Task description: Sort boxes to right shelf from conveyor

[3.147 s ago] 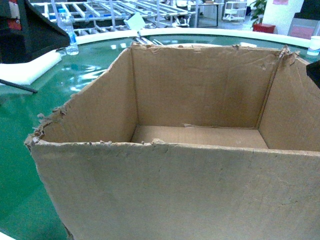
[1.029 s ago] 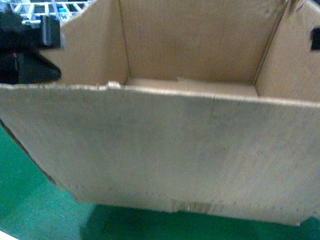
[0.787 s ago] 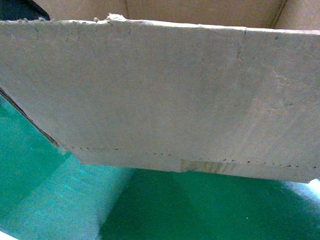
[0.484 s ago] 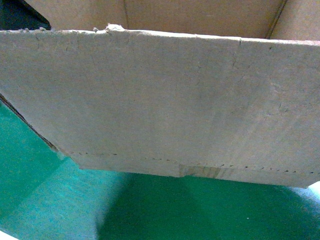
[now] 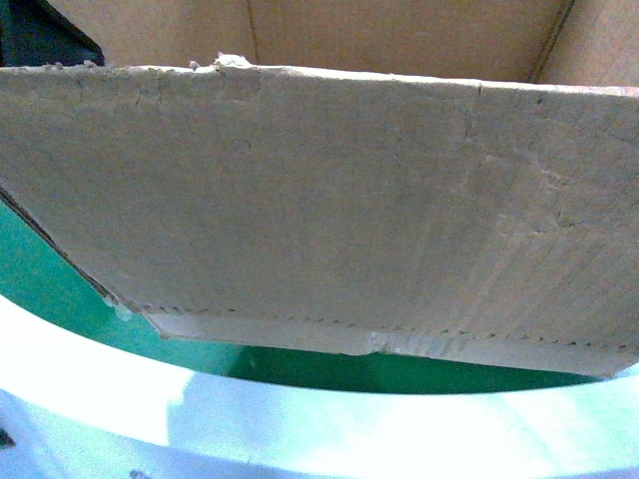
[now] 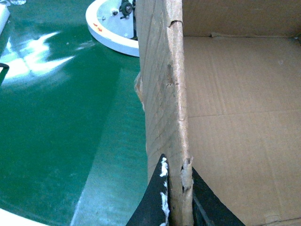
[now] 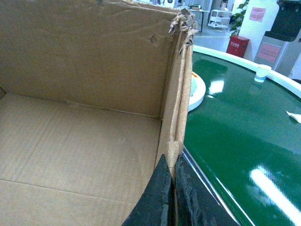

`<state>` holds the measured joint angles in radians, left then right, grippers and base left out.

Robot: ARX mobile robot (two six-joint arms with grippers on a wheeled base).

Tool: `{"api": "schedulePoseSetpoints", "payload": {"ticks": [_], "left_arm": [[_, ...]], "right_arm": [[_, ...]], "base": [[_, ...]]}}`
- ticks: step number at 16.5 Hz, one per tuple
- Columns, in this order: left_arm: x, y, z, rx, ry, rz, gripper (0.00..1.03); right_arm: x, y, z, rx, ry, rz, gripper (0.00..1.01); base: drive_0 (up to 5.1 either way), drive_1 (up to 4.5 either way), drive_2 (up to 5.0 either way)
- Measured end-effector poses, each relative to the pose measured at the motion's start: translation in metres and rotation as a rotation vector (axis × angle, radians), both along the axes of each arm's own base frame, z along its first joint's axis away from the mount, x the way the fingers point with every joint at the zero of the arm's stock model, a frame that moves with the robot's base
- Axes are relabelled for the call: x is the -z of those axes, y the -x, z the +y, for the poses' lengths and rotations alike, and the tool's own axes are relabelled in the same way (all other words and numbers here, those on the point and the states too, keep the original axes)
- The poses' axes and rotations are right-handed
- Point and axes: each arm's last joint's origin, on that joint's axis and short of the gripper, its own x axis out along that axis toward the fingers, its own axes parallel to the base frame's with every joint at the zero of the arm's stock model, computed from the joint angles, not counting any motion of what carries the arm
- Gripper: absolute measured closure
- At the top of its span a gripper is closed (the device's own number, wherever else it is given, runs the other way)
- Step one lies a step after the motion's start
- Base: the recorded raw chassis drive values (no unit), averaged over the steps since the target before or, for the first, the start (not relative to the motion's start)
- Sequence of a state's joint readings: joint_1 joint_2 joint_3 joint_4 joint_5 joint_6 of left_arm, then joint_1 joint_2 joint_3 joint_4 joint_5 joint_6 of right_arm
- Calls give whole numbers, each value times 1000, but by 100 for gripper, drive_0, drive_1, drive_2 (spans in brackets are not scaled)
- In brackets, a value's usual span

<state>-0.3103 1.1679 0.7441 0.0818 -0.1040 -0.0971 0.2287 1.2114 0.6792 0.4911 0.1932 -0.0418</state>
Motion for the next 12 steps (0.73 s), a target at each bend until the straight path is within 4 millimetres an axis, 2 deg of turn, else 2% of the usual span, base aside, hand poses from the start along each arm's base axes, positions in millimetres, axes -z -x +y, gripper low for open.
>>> {"api": "schedulePoseSetpoints", "payload": {"ticks": [12], "left_arm": [[0,0,0,0,-1,5,100]], "right_arm": [[0,0,0,0,1,2,99]], "base": [[-7,-416,401]]}}
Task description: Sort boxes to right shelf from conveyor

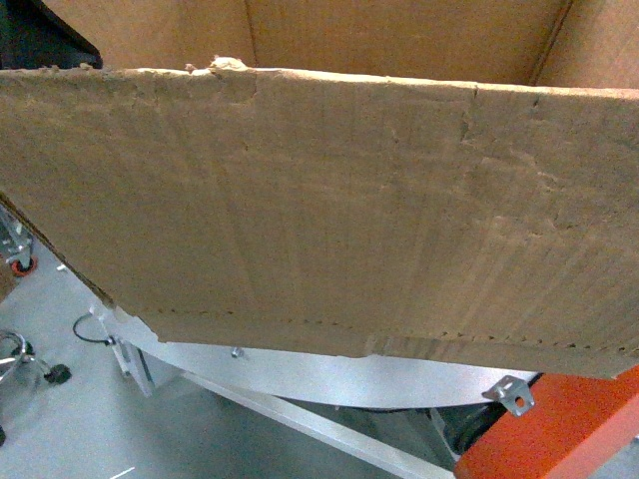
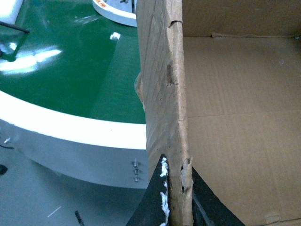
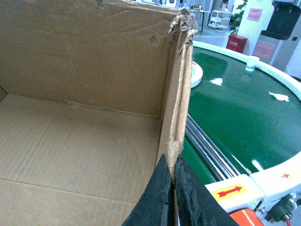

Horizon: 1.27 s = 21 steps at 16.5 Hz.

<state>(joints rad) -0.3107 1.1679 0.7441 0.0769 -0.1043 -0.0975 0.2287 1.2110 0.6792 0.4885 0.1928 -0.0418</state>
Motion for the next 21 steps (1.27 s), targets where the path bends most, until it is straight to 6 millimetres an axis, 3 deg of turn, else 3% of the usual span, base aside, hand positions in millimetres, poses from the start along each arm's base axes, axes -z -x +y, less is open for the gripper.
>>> {"api": "schedulePoseSetpoints", "payload": {"ticks": [6,21], "left_arm": [[-1,0,0,-1,1,-5,100],[-1,1,1,-4,1,-9,100]], "right_arm": [[0,0,0,0,-1,-3,99],[-1,0,0,-3,-1,-4,99]], "base": [[-3,-430,424],[-125,-125,-125]]}}
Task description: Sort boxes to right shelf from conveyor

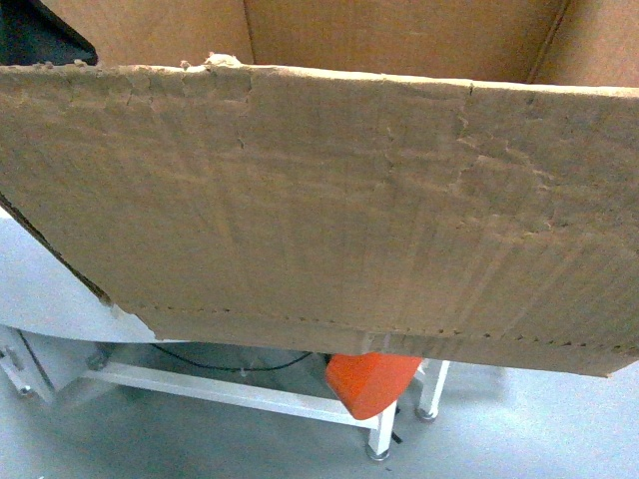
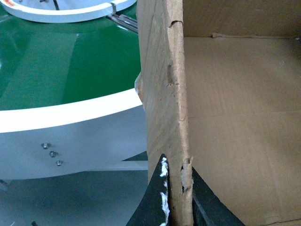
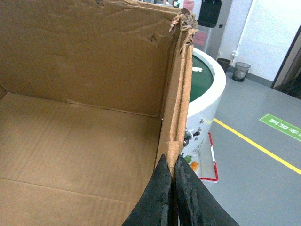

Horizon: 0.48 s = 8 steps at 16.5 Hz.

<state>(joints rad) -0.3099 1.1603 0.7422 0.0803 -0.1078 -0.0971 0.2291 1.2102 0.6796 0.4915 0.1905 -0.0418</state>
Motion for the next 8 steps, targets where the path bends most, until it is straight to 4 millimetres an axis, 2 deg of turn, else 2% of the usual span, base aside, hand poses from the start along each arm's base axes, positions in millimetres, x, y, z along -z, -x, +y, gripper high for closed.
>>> {"api": "schedulePoseSetpoints", "payload": {"ticks": [8], "left_arm": [[0,0,0,0,0,0,100]], "right_arm": [[0,0,0,0,0,0,99]], "base": [[-158,-158,-158]]}}
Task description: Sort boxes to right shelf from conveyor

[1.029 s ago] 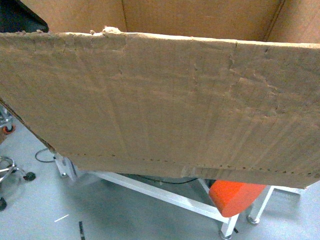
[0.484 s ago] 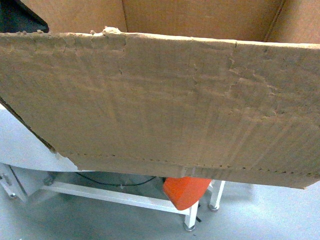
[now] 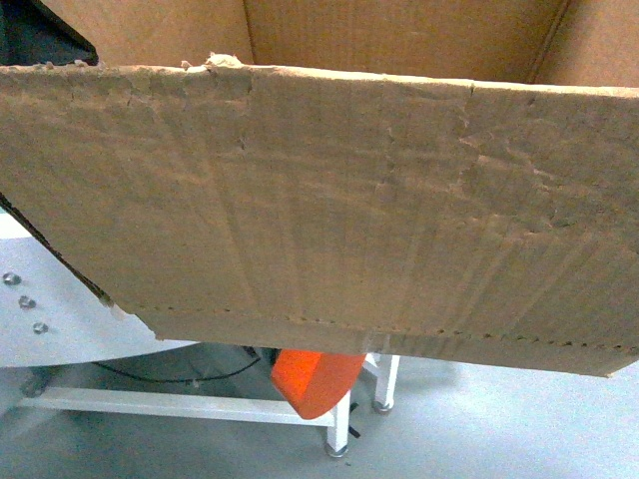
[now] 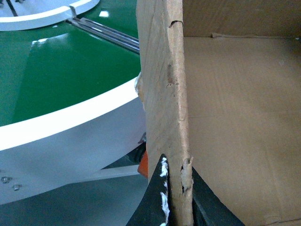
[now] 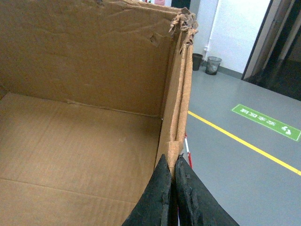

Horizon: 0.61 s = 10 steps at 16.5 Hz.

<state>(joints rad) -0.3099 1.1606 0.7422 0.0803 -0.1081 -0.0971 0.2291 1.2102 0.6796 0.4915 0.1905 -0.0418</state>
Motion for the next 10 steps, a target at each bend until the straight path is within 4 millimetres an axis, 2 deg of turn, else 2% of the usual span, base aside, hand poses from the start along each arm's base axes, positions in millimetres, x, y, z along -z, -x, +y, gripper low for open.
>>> {"api": "schedulePoseSetpoints", "payload": {"ticks": [10], "left_arm": [[0,0,0,0,0,0,100]], "right_arm": [[0,0,0,0,0,0,99]], "base": [[-163,-163,-163]]}}
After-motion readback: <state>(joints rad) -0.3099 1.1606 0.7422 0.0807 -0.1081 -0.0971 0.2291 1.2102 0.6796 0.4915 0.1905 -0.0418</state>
